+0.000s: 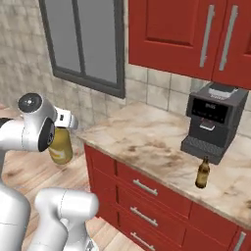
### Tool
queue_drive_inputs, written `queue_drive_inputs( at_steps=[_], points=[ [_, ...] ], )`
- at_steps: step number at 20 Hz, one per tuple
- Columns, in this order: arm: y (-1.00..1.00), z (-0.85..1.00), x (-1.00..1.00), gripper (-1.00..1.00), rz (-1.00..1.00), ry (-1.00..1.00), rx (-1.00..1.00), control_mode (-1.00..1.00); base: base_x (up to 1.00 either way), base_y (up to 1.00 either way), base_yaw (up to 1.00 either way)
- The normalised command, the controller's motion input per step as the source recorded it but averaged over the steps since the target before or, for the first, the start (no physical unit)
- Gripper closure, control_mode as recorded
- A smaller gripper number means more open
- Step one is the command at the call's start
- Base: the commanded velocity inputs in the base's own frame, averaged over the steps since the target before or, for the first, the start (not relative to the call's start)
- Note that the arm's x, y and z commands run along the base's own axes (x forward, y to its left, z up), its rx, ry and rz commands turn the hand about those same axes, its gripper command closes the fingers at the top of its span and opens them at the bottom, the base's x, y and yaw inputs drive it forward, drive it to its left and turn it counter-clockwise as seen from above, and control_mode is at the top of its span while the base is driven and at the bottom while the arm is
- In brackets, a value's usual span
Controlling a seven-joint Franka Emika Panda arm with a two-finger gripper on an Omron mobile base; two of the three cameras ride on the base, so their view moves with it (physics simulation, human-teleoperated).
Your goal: Place the drinks on the dining counter in a tight cluster.
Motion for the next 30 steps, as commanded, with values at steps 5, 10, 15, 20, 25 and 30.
queue_drive_inputs(
  at_steps=[5,10,15,20,25,30],
  points=[
    [0.0,0.0,0.0,1.0,0.0,0.0,0.0,1.0,-0.11,0.0,1.0],
    [0.0,0.0,0.0,1.0,0.0,0.0,0.0,1.0,-0.04,0.0,1.0],
    [0.0,0.0,0.0,1.0,0.0,0.0,0.0,1.0,0.0,0.0,1.0],
    [0.0,0.0,0.0,1.0,0.0,0.0,0.0,1.0,0.0,-0.01,1.0],
    [0.0,0.0,0.0,1.0,0.0,0.0,0.0,1.0,0.08,-0.05,0.9],
    [0.0,0.0,0.0,1.0,0.0,0.0,0.0,1.0,0.34,-0.08,0.46]
  ],
)
